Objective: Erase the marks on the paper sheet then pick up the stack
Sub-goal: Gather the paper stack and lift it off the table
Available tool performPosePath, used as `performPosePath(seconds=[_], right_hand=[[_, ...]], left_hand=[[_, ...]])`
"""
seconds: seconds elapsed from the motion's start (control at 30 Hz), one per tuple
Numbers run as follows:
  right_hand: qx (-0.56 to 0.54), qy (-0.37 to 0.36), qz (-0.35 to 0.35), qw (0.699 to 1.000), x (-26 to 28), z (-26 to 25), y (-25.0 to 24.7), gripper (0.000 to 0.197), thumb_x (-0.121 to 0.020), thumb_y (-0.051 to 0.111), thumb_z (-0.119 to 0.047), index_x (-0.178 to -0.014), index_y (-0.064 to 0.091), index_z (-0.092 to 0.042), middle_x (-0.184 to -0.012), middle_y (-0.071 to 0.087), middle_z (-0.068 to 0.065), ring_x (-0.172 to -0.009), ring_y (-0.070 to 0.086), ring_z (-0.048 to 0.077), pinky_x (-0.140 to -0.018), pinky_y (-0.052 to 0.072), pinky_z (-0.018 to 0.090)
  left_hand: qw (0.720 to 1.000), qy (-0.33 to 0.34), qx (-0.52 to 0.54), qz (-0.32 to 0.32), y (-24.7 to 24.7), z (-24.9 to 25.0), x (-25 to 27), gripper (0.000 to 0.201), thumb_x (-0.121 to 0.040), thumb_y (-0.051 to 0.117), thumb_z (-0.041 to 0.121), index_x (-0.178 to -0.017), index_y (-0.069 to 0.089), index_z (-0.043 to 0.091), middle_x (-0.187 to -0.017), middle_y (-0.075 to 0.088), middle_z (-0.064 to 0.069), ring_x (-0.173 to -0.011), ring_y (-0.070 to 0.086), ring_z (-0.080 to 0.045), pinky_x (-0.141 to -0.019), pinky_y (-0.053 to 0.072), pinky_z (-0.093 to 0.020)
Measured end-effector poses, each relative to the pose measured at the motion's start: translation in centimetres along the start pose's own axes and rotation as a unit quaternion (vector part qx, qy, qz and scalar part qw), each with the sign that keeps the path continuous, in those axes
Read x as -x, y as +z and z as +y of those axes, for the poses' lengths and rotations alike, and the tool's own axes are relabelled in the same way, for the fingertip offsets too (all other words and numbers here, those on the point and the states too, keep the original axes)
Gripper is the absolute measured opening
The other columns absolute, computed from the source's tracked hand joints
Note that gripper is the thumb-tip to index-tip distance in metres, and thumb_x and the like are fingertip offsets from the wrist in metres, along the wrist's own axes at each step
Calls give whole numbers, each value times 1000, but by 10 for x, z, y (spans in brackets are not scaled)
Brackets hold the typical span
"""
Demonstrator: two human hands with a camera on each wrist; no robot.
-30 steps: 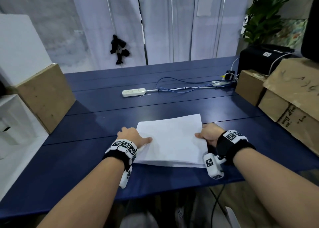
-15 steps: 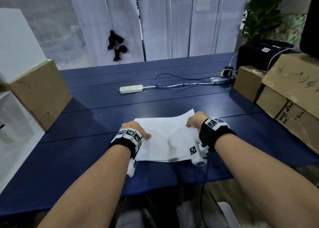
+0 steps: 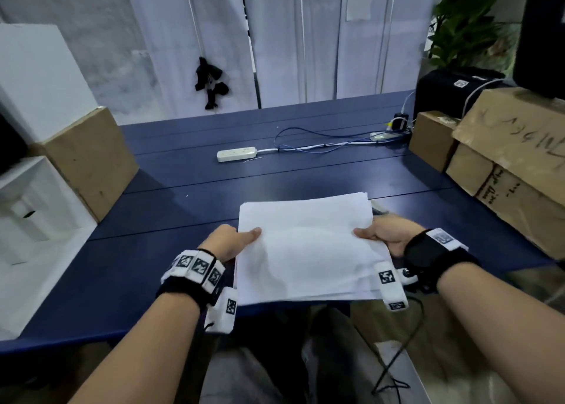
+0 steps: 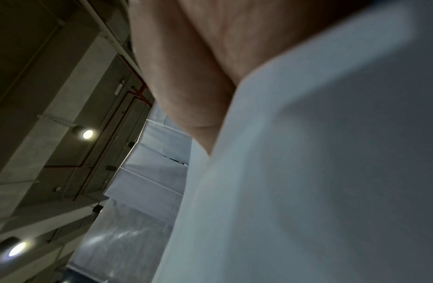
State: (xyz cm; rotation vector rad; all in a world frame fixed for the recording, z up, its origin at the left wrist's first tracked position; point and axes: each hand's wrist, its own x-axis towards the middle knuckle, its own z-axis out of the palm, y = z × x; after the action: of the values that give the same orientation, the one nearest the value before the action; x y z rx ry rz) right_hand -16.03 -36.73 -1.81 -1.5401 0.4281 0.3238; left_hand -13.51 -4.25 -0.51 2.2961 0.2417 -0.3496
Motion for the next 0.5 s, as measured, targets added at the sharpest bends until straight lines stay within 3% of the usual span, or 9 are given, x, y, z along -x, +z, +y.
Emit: performPosePath(seconds=[0.07, 0.13, 0.23, 0.3, 0.33, 0.4, 0.43, 0.47, 0.5], right_hand=[[-16, 13, -26, 999, 26, 10, -11, 26, -92, 53, 15, -114, 63, 6, -97, 74, 19, -73, 74, 27, -59, 63, 36], [-5, 20, -55, 998, 52, 24, -23, 23, -91, 53, 14, -109, 65, 6, -93, 76, 18, -74, 76, 28, -69, 63, 41], [41, 41, -111, 992, 79, 55, -53, 30, -86, 67, 4, -116, 67, 5, -116, 71, 23, -106, 69, 41, -98, 49, 62], [53, 63, -146, 986, 87, 80, -74, 45, -76, 80, -5, -118, 68, 5, -123, 68, 24, -116, 63, 44, -104, 43, 64], [61, 83, -157, 982, 96, 88, -79, 43, -74, 81, -6, -114, 71, 4, -121, 69, 24, -111, 67, 42, -101, 48, 60], [60, 102, -147, 982, 102, 110, -92, 8, -84, 73, 1, -87, 77, 6, -96, 76, 22, -82, 76, 30, -79, 62, 42], [61, 105, -130, 984, 101, 120, -98, 24, -88, 68, 4, -64, 75, 4, -73, 75, 17, -60, 73, 21, -61, 62, 30], [73, 115, -105, 985, 96, 135, -104, 40, -86, 67, 3, -47, 66, -1, -53, 67, 10, -43, 63, 14, -45, 53, 22], [78, 127, -88, 985, 94, 146, -107, 44, -82, 68, 1, -39, 59, -6, -43, 58, 5, -34, 54, 11, -38, 43, 19]], left_hand=[[995, 25, 95, -35, 8, -9, 26, 34, -90, 73, 35, -100, 74, 3, -93, 77, -6, -89, 74, -25, -89, 57, -37], [984, 34, 165, -65, 18, -18, 54, 22, -90, 74, 22, -99, 74, 2, -94, 78, -8, -90, 75, -28, -93, 56, -46], [977, 44, 175, -114, 37, -28, 92, 20, -92, 72, 20, -100, 73, 2, -95, 78, -10, -89, 75, -27, -87, 59, -42], [969, 52, 188, -151, 53, -33, 110, 21, -93, 71, 18, -103, 73, 1, -99, 77, -11, -92, 75, -28, -86, 59, -41], [965, 54, 192, -167, 63, -35, 116, 21, -93, 70, 18, -104, 73, 0, -100, 77, -12, -93, 75, -28, -83, 59, -40], [963, 43, 188, -189, 91, -42, 121, 20, -93, 71, 17, -105, 73, 1, -102, 77, -12, -92, 75, -26, -78, 59, -35], [961, 37, 190, -199, 104, -45, 121, 19, -92, 71, 16, -105, 74, 1, -102, 77, -11, -93, 75, -25, -80, 58, -35], [958, 24, 194, -209, 121, -50, 120, 18, -92, 72, 14, -105, 74, 2, -103, 77, -10, -94, 75, -25, -84, 58, -37], [958, 9, 194, -211, 134, -53, 118, 17, -91, 72, 12, -104, 74, 2, -102, 77, -9, -94, 75, -25, -86, 58, -38]])
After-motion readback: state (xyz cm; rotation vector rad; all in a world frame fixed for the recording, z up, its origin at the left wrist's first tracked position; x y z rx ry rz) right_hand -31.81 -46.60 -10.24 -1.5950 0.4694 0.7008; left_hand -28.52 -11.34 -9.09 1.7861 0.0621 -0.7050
